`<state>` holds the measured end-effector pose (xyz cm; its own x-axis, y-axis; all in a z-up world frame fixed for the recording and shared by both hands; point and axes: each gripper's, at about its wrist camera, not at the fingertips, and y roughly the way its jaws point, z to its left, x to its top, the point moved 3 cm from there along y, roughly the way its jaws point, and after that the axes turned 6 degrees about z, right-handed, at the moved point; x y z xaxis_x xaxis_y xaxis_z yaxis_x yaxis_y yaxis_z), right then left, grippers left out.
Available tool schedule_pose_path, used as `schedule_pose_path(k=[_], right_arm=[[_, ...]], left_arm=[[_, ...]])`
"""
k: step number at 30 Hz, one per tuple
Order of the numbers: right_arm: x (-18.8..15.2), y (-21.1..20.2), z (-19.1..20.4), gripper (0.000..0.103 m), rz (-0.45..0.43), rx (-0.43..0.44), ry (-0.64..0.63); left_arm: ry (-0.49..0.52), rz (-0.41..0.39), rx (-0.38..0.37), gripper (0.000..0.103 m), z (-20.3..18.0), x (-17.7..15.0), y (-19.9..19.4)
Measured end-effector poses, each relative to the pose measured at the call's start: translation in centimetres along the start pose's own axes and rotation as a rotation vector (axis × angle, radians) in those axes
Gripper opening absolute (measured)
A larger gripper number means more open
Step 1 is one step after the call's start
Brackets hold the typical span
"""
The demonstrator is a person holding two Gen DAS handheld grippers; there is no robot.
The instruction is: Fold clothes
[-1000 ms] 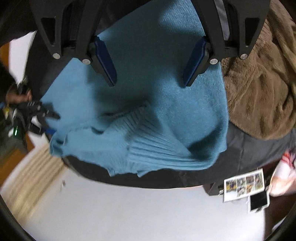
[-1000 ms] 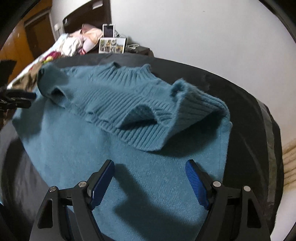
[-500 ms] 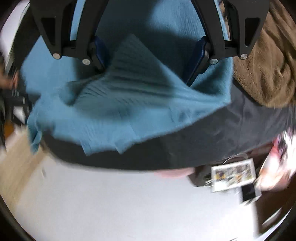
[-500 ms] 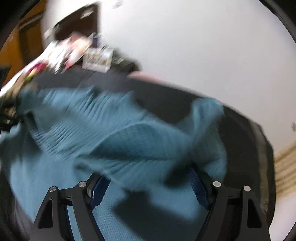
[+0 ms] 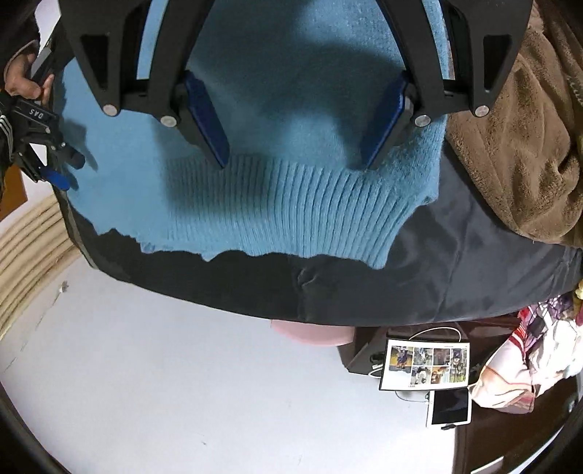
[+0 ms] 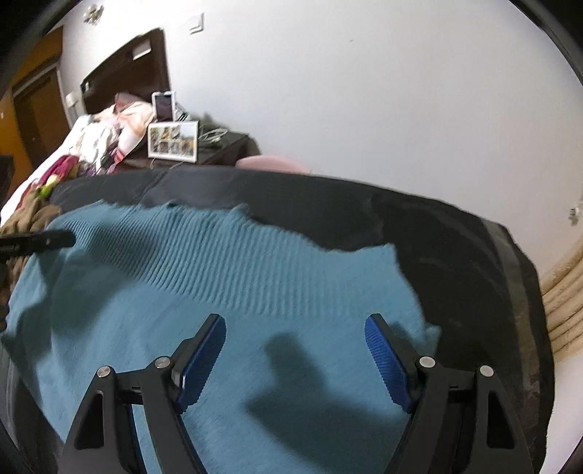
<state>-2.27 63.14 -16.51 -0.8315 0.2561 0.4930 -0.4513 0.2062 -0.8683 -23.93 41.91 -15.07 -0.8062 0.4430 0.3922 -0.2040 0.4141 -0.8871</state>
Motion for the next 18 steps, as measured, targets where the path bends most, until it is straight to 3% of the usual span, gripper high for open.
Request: schedule_pose_path(k=[7, 12, 18], right_arm=[[-2.2, 2.6, 1.3, 0.084, 0.115, 0.054, -0.035], [-2.2, 2.5, 1.2, 0.084, 0.138, 0.058, -0.028], [-3.9, 0.0, -1.3, 0.084, 0.100, 0.063, 0.082]], left_arm=[[0.076, 0.032, 0.059, 0.079, -0.4, -1.5, 0.4], [0.121, 0.056, 0.113, 0.079, -1.0, -2.5, 0.7], [0.056, 0.060, 0.086, 0.080, 0.0, -3.9, -1.1]])
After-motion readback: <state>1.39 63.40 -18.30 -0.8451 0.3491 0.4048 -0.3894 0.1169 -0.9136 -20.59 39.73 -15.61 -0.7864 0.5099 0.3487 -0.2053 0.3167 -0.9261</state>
